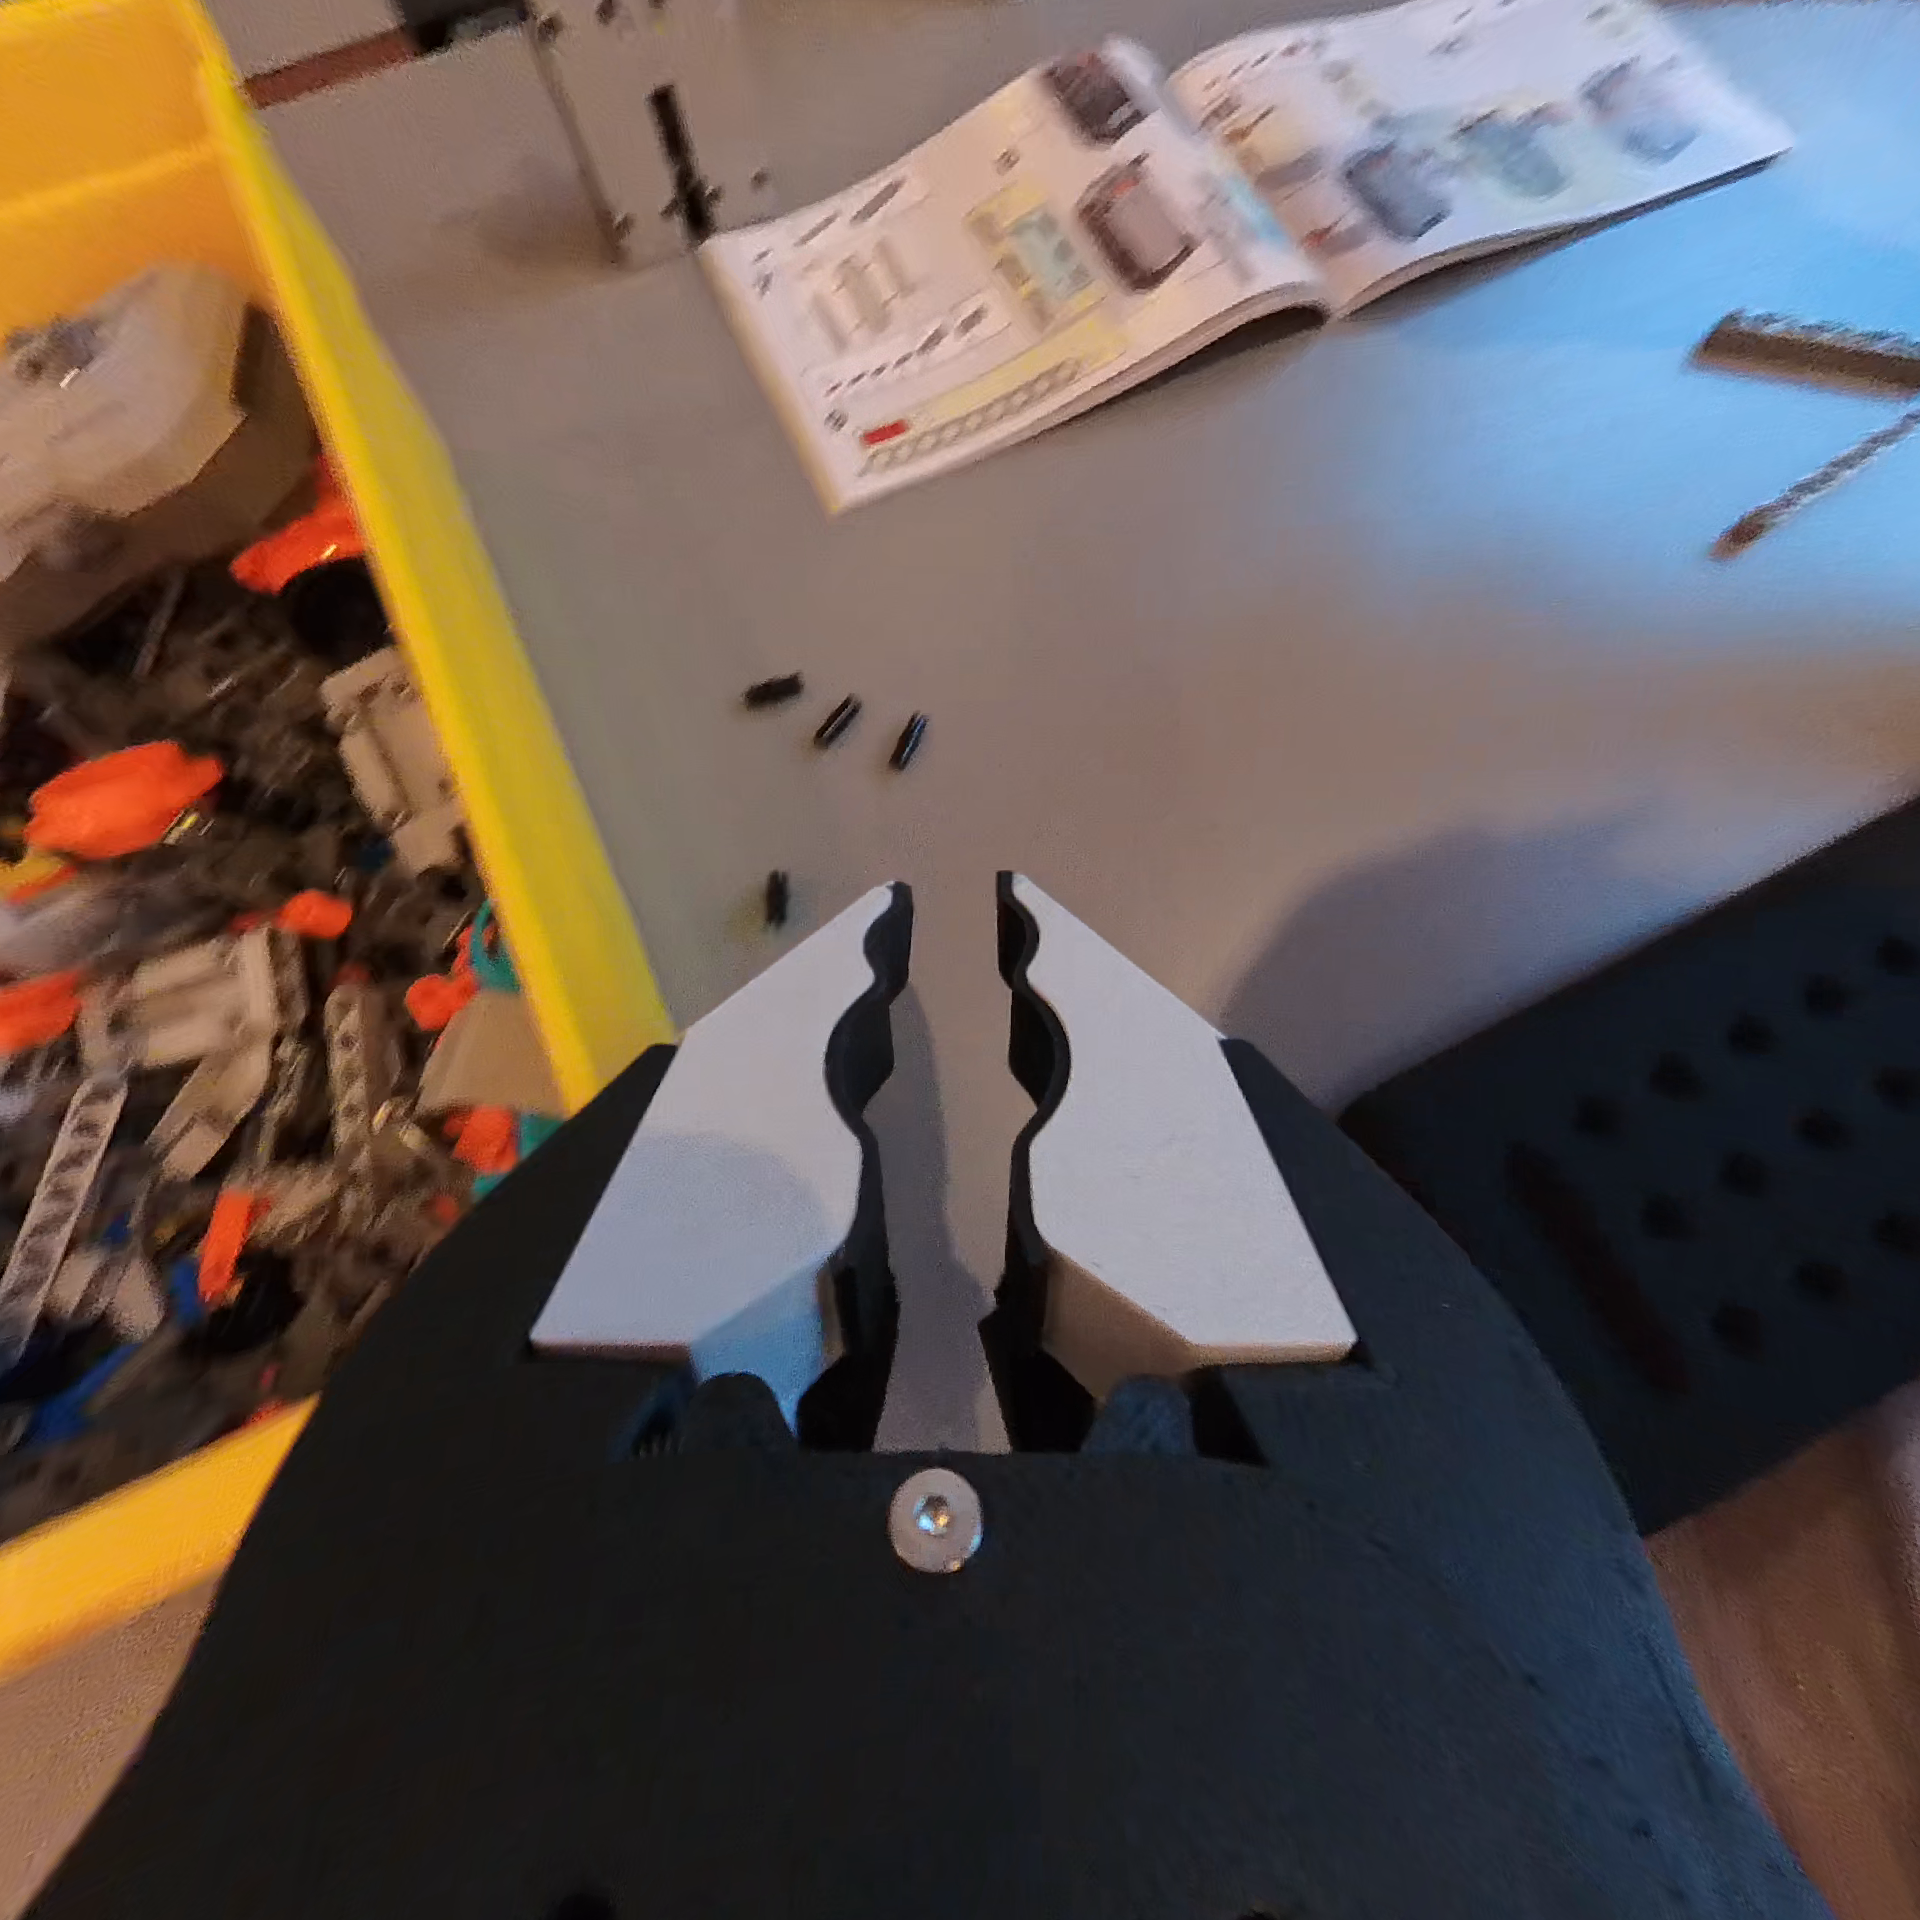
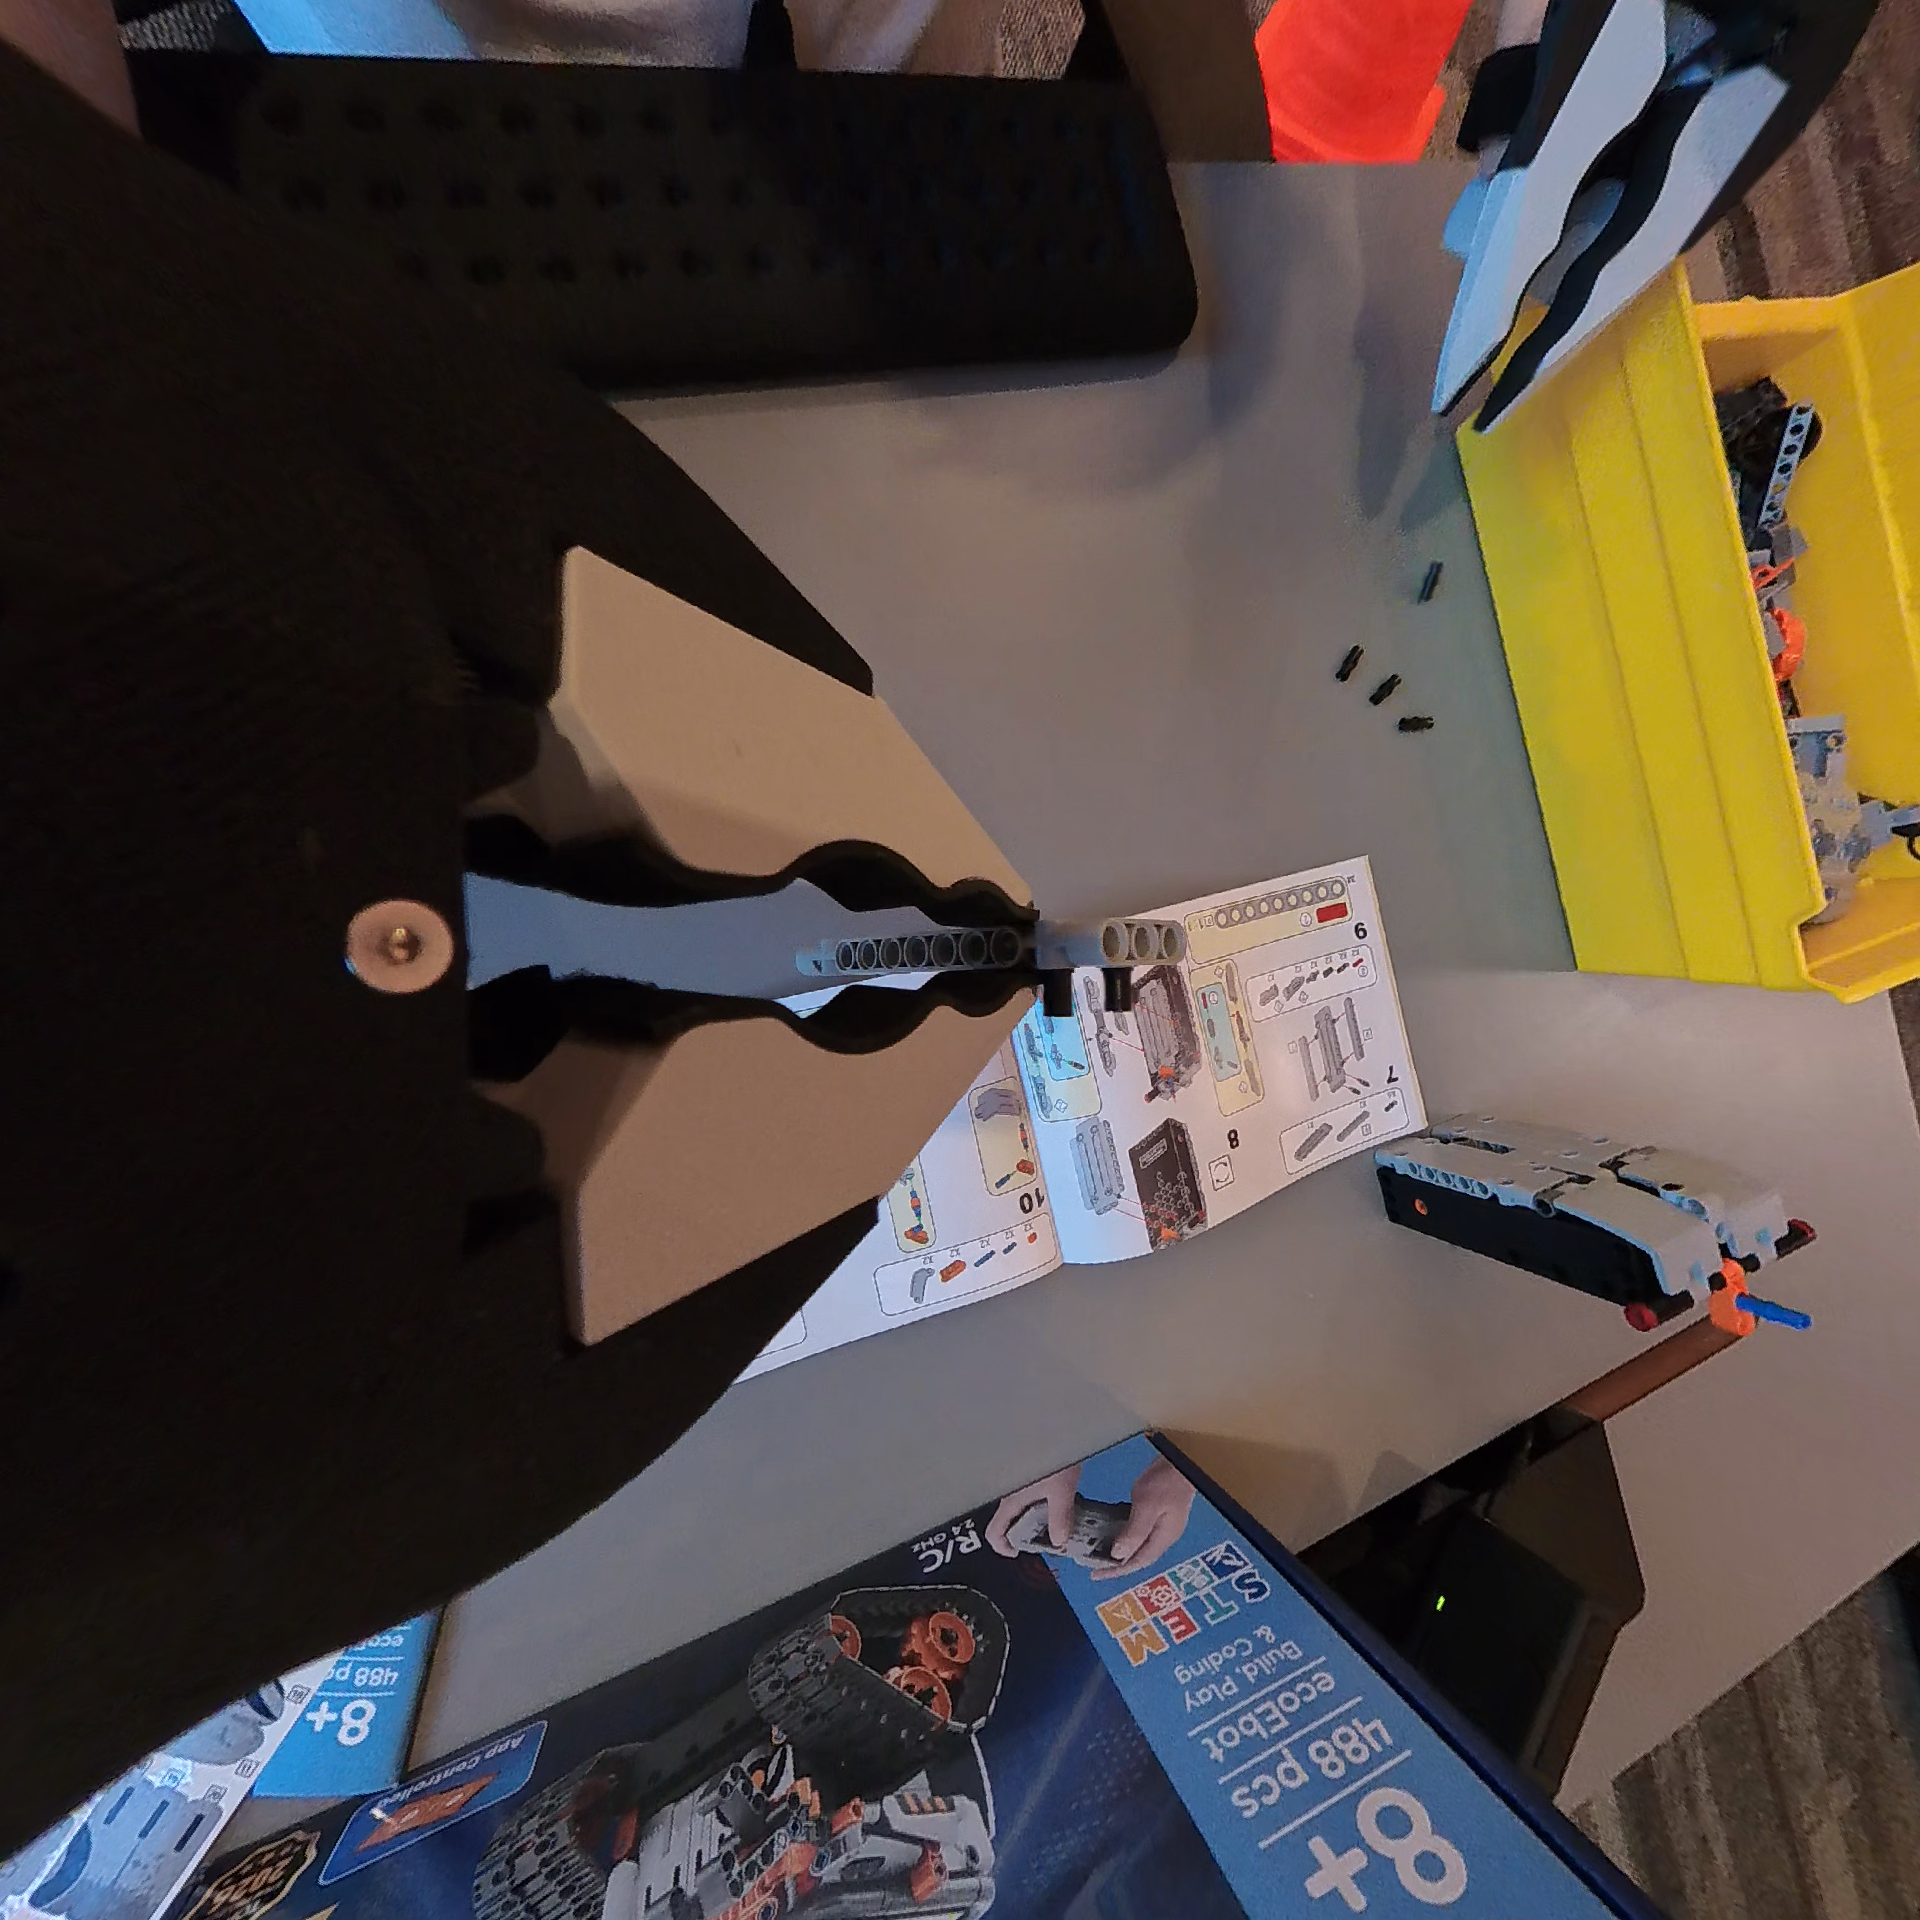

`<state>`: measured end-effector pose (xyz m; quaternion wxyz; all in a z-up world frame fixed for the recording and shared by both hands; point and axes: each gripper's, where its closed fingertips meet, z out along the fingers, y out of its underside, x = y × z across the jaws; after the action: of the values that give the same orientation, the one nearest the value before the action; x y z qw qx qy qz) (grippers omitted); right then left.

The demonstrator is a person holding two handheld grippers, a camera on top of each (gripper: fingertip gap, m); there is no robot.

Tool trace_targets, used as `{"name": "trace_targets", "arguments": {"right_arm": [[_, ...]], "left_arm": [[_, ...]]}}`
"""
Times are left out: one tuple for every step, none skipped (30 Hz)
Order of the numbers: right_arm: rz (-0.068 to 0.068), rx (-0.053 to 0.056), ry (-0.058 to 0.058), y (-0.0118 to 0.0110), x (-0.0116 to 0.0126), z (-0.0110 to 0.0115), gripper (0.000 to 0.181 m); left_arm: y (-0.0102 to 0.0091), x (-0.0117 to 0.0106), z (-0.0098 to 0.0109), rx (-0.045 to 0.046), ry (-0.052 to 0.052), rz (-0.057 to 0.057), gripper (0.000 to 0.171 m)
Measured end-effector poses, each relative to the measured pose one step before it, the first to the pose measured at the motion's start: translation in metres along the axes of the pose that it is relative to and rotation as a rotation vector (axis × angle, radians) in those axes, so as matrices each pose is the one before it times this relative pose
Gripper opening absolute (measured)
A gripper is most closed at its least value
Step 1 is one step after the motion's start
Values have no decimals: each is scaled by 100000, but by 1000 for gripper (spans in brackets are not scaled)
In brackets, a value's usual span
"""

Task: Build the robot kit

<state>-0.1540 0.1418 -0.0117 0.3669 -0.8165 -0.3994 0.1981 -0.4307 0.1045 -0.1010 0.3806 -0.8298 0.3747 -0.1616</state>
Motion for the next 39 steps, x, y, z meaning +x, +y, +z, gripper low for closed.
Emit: {"name": "trace_targets", "arguments": {"right_arm": [[-87,-41,6,-27,-57,38,6],[-146,-149,-170,-17,-84,36,7],[-299,-197,67,3,-50,18,7],[-404,-161,254,1,-21,-14,7],[-282,33,97,-33,-34,-39,7],[-21,306,-30,-56,-34,-69,6],[107,469,-38,-66,-4,-74,6],[134,423,-113,-49,9,-91,6],[129,382,-247,-23,-19,-103,6],[-29,403,-367,-25,-61,-102,6],[-200,529,-231,-61,-72,-148,6],[-245,724,-187,-114,-95,-166,6],[-277,664,-302,-128,-132,-192,6],[-488,589,88,-137,-108,-220,6],[-707,674,213,-169,-122,-255,6],[-672,832,-21,-188,-139,-269,6],[-523,906,-79,-201,-159,-281,6],[-489,948,39,-197,-125,-279,6],[-416,981,72,-191,-106,-279,6],[-365,859,-5,-160,-103,-260,7],[-450,716,3,-150,-115,-261,6],[-527,609,112,-122,-97,-274,6],[-494,587,98,-131,-115,-279,7],[-652,943,90,-187,-128,-321,7],[-580,1240,63,-227,-144,-346,7],[-469,1319,40,-240,-146,-330,7],[-545,1091,-90,-220,-153,-316,7],[-574,869,87,-190,-119,-279,7],[-568,716,226,-164,-87,-245,7],[-439,611,82,-147,-96,-220,6],[-325,555,-158,-132,-103,-176,6],[-337,459,-130,-116,-94,-148,6],[-338,333,185,-74,-29,-139,6],[-226,292,126,-76,-42,-130,7],[-163,318,-139,-67,-78,-130,7],[-183,309,-43,-69,-77,-128,7],[-198,329,242,-63,-15,-119,7],[-47,126,246,-35,-14,-111,6],[-132,30,179,-31,-18,-82,6]], "left_arm": [[411,-436,-431,-1557,-3908,-1160,17],[171,-112,-419,-400,-2165,-684,17],[30,31,-358,-49,-1722,-494,17],[109,-142,-245,-1169,-3519,758,18],[121,-138,-117,-2287,-4128,3018,21],[-92,-26,14,-2034,-3417,4097,23],[-206,133,72,-2441,-1625,5574,21],[-117,-351,35,-4413,-2943,6777,13],[-46,-999,-19,-6144,-4894,6745,11],[-126,-719,30,-6508,-1539,6564,13],[-457,-121,45,-4551,3138,6430,14],[-817,27,45,-1914,4623,6690,16],[-868,-215,73,-1156,2644,8341,21],[-558,80,144,-1907,3491,10859,22],[-297,279,263,-2740,4121,11873,23],[-82,-201,381,-3712,703,11317,27],[291,-323,504,-5497,-479,10330,27],[484,23,622,-7020,1861,9034,30],[291,3,632,-5886,1474,7149,33],[107,349,604,-4379,3702,5512,33],[25,577,562,-3953,5515,3711,33],[59,403,563,-3985,4488,3392,36],[168,305,591,-4111,3697,3760,39],[159,387,598,-3511,4238,2912,40],[90,279,584,-2914,3257,2200,42],[282,177,598,-3878,2096,2922,45],[441,-229,551,-4949,-1120,3905,49],[428,-322,466,-4779,-2110,3787,50],[211,-32,391,-3405,-99,2313,50],[5,-14,300,-2001,254,1079,49],[-64,-41,280,-987,168,632,48],[-65,17,293,-709,883,-172,47],[-40,-64,293,-618,562,-458,46],[-35,-40,307,-275,422,311,45],[-28,79,317,-242,810,766,45],[-201,93,229,664,731,516,44],[-20,118,222,-525,738,731,43],[4,18,104,-849,379,372,42],[73,-126,27,-1013,-402,686,43]]}}
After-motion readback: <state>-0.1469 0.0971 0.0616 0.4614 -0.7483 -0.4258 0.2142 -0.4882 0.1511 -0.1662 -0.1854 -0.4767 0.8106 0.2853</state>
